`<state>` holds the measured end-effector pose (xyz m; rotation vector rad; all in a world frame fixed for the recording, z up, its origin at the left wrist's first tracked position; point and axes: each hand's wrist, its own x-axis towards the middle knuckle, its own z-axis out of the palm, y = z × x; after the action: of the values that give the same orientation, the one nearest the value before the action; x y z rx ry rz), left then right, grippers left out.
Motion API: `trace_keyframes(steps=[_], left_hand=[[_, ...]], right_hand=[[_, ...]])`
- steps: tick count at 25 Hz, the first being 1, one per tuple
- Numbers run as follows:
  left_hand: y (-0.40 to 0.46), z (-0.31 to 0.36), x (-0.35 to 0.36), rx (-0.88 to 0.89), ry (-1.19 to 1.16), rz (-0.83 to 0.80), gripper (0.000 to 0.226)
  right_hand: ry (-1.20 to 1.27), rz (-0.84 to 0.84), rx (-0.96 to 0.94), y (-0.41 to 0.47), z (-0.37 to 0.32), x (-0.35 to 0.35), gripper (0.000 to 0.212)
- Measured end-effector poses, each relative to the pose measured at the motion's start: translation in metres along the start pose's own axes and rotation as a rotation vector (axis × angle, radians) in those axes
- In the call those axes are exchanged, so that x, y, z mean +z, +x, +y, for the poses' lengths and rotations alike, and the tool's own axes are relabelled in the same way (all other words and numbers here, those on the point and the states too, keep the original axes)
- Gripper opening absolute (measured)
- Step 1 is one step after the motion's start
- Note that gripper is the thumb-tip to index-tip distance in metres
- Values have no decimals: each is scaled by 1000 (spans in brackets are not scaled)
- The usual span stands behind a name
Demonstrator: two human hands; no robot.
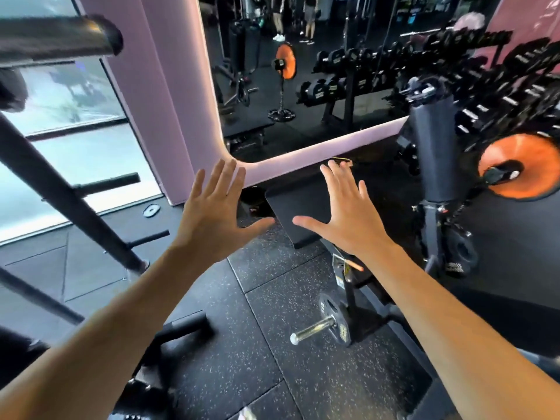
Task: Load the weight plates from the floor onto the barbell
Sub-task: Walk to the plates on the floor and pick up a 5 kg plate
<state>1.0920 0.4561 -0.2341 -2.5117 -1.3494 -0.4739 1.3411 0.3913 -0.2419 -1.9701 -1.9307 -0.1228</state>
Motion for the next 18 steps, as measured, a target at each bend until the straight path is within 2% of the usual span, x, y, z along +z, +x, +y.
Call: trace_keyframes(steps=[5, 12, 18], left_hand=[[56, -35, 54, -45, 14, -38, 119], [139, -113, 106, -82, 19, -65, 114], [194, -159, 140, -92, 68, -94, 112]], right_hand=[[22, -54, -47, 79, 5, 48, 115], [98, -37, -102, 212, -1, 114, 111], [151, -89, -89, 278, -9, 172, 112]])
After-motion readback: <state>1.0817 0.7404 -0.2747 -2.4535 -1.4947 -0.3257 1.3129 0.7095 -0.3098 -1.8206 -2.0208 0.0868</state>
